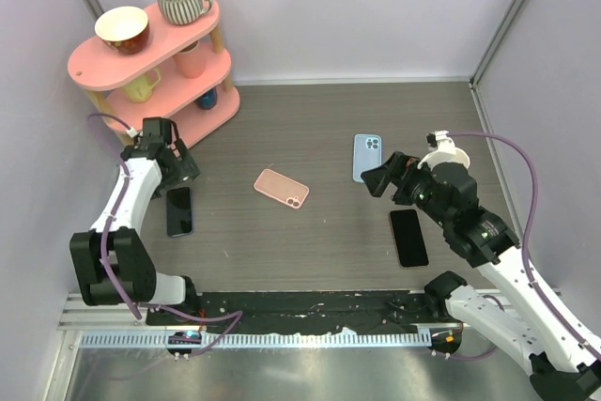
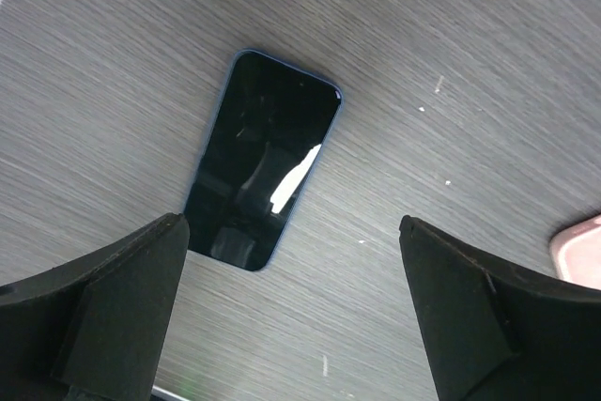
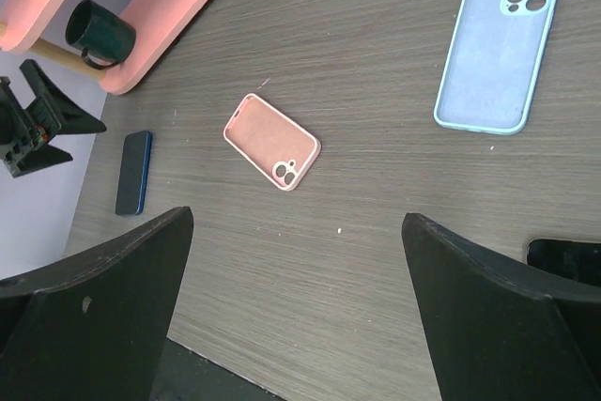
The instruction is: Put the phone into the phone case
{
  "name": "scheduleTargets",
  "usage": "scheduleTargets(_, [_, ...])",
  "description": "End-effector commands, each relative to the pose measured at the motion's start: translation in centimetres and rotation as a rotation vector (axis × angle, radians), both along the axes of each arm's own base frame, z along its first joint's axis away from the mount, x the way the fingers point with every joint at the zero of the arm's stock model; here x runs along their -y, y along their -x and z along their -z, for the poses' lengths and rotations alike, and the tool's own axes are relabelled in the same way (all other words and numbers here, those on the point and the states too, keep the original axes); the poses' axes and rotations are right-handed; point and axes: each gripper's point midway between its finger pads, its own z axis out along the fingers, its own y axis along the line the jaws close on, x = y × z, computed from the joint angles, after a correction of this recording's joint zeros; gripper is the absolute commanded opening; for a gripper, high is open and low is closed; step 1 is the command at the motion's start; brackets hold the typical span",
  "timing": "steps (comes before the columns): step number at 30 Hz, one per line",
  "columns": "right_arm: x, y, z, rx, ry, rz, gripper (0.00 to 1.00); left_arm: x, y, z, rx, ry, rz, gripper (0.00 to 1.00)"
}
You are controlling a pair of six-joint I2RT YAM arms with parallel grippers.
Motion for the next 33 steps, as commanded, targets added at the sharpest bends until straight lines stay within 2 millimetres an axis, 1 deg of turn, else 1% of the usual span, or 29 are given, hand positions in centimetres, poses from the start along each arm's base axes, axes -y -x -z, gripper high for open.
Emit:
scheduleTargets(1, [0.0, 0.4, -3.3, 0.165, 0.022, -0.068, 1.0, -2.1, -0.4, -0.2, -0.051, -0.128, 0.075, 1.0])
scheduleTargets(2, [0.1, 0.8, -4.2, 0.198, 0.003, -0.069, 1.0, -2.4, -0.4, 0.1, -0.06, -0.144, 0.078, 1.0])
scheduleTargets(3, [-0.1, 1.1, -4.6, 0.217, -0.006, -0.089, 1.0, -2.5, -0.1, 0.8, -0.073, -0.15, 0.086, 1.0])
scheduleTargets(4, [-0.1, 1.3, -4.8, 0.231, -0.012, -0.095, 1.0, -2.3, -0.3, 1.1, -0.068, -0.136, 0.101, 1.0])
scheduleTargets(5, [0.1, 1.7, -5.7, 0.267, -0.027, -0.095, 1.0, -2.3, -0.6, 1.8, -0.073, -0.127, 0.112, 1.0])
scheduleTargets(6, [-0.3, 2.1, -5.9, 0.275, -0.036, -0.131, 0.99, -2.8, -0.5, 2.3, -0.088, -0.118, 0.097, 1.0])
scheduleTargets(8, [-0.2, 2.6, -6.5, 0.298, -0.047, -0.141, 1.0, -3.1, -0.2, 3.5, -0.147, -0.096, 0.092, 1.0])
scheduleTargets(9, [-0.1, 3.0, -6.8, 0.313, -0.05, -0.143, 1.0, -3.4, -0.2, 3.7, -0.153, -0.091, 0.085, 1.0])
scheduleTargets(10, [0.1, 3.1, -6.8, 0.32, -0.051, -0.14, 1.0, -3.4, -0.2, 4.0, -0.157, -0.079, 0.084, 1.0])
scheduleTargets(11, [0.2, 3.2, -6.9, 0.327, -0.053, -0.141, 1.0, -3.0, -0.5, 4.3, -0.146, -0.048, 0.096, 1.0])
scheduleTargets(13, [0.5, 3.6, -7.0, 0.347, -0.052, -0.136, 1.0, -2.4, -0.5, 5.3, -0.157, 0.0, 0.119, 1.0])
scheduleTargets(14, [0.7, 3.7, -7.1, 0.353, -0.05, -0.132, 1.0, -1.4, -0.8, 5.6, -0.148, 0.051, 0.143, 1.0])
scheduleTargets(17, [1.3, 4.0, -7.4, 0.371, -0.04, -0.115, 1.0, -0.6, -0.9, 5.9, -0.149, 0.102, 0.169, 1.0])
scheduleTargets(19, [1.7, 4.5, -7.7, 0.38, -0.028, -0.116, 1.0, -0.9, -0.7, 6.1, -0.163, 0.082, 0.167, 1.0])
scheduleTargets(20, [2.3, 4.2, -7.8, 0.386, -0.019, -0.084, 1.0, -1.3, -0.4, 6.5, -0.179, 0.067, 0.157, 1.0])
scheduleTargets(21, [2.4, 4.4, -8.0, 0.393, -0.017, -0.08, 1.0, -1.8, -0.2, 6.7, -0.195, 0.039, 0.144, 1.0])
scheduleTargets(23, [2.9, 4.6, -8.2, 0.408, -0.016, -0.067, 1.0, -1.9, 0.2, 7.6, -0.231, 0.039, 0.135, 1.0])
scheduleTargets(26, [3.2, 4.8, -8.3, 0.419, -0.005, -0.062, 1.0, -1.9, 0.2, 8.0, -0.24, 0.048, 0.134, 1.0])
scheduleTargets(28, [3.4, 4.8, -8.2, 0.416, 0.005, -0.055, 1.0, -2.2, 0.3, 8.1, -0.253, 0.029, 0.127, 1.0])
scheduleTargets(30, [3.7, 4.8, -8.2, 0.42, 0.014, -0.044, 1.0, -2.2, 0.3, 8.4, -0.26, 0.033, 0.128, 1.0])
scheduleTargets(33, [3.8, 4.6, -7.9, 0.412, 0.026, -0.032, 1.0, -1.2, 0.5, 9.2, -0.283, 0.092, 0.127, 1.0])
